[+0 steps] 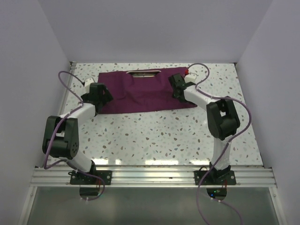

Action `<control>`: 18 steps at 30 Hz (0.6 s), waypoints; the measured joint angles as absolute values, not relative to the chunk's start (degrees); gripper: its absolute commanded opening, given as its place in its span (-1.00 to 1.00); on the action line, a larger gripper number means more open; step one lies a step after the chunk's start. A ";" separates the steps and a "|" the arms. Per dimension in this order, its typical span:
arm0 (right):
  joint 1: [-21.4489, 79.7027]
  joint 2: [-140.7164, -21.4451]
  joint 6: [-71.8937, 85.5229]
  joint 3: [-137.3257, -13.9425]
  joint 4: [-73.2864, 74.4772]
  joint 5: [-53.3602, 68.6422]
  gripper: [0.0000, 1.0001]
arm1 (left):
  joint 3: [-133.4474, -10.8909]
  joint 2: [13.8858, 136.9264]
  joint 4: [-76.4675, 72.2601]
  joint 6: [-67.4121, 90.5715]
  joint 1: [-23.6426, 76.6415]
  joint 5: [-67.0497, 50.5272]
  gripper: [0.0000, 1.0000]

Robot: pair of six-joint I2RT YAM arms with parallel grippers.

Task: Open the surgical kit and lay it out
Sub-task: Open the surgical kit at the center of the board.

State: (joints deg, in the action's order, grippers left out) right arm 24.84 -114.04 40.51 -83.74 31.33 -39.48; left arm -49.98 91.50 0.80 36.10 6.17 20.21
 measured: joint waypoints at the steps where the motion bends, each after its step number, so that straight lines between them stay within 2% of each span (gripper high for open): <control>1: 24.84 -113.93 40.88 -83.46 31.35 -39.44 0.97 | -50.61 91.57 0.54 35.44 6.22 19.68 0.96; 7: 24.86 -107.85 41.76 -76.01 30.22 -37.15 0.97 | -61.10 95.39 -1.65 30.22 6.66 15.20 0.96; 18: 25.69 -86.52 40.21 -63.90 30.02 -31.70 0.97 | -98.94 122.67 -1.89 13.80 7.07 -3.05 0.80</control>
State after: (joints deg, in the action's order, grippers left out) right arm 25.69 -86.52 40.21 -63.90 30.02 -31.70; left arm -98.94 122.67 -1.89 13.80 7.07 -3.05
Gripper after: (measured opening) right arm 0.985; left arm 0.918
